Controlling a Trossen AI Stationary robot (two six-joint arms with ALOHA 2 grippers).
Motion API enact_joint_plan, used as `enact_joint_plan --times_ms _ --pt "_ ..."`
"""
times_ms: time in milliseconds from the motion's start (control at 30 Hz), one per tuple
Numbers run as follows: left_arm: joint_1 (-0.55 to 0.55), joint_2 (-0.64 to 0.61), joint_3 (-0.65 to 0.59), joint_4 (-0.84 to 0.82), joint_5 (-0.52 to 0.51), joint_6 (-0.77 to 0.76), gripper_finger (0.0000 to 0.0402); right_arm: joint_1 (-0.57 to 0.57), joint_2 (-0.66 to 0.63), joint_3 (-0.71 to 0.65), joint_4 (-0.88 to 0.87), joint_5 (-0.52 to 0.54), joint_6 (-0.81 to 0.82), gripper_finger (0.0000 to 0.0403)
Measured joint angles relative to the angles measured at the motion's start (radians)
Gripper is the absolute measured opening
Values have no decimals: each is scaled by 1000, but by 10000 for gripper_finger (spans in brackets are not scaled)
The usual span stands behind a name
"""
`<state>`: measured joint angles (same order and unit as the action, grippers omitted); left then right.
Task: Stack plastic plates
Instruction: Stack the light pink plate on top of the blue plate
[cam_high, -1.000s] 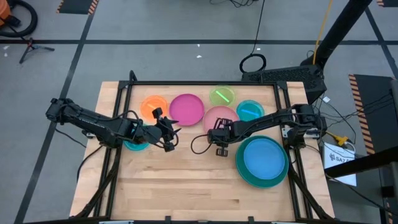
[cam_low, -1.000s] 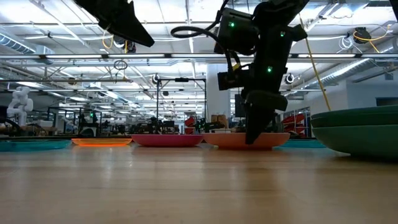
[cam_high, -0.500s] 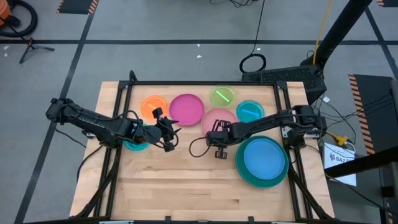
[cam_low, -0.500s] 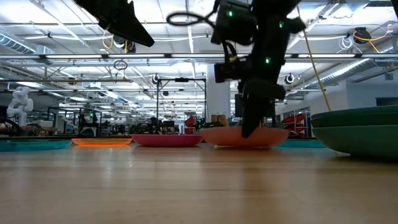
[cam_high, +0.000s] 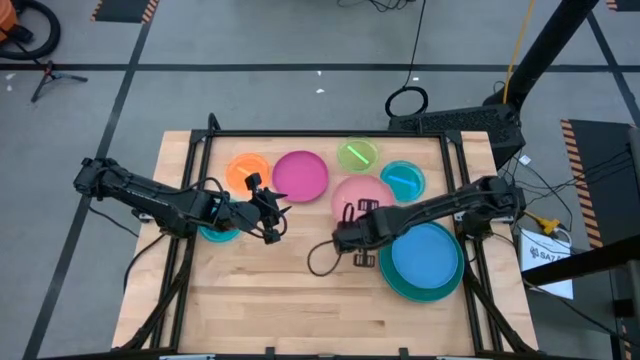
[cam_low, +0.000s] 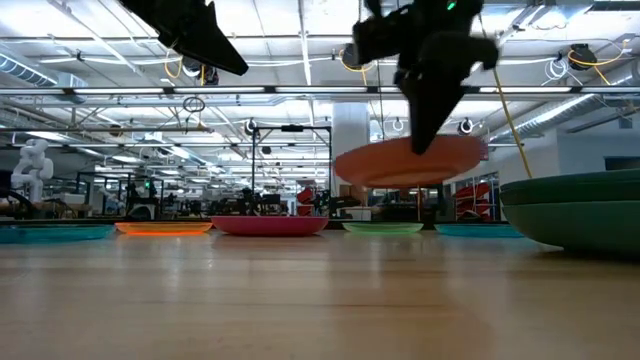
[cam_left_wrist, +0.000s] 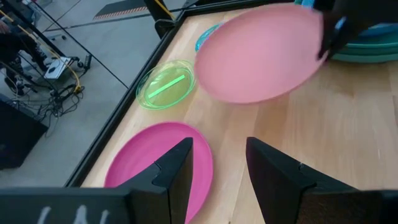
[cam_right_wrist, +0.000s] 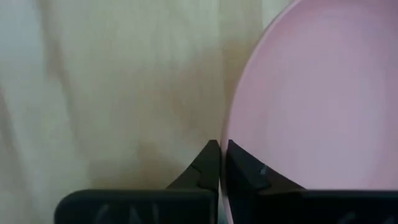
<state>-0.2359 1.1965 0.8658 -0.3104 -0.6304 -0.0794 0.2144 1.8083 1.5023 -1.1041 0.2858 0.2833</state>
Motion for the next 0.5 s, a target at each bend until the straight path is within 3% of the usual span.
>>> enact_joint_plan --times_ms 233,500 --pt "0 0 0 0 0 -11 154 86 -81 2 -171 16 116 6" --pt "0 0 0 0 0 -19 154 235 -211 -79 -179 28 298 6"
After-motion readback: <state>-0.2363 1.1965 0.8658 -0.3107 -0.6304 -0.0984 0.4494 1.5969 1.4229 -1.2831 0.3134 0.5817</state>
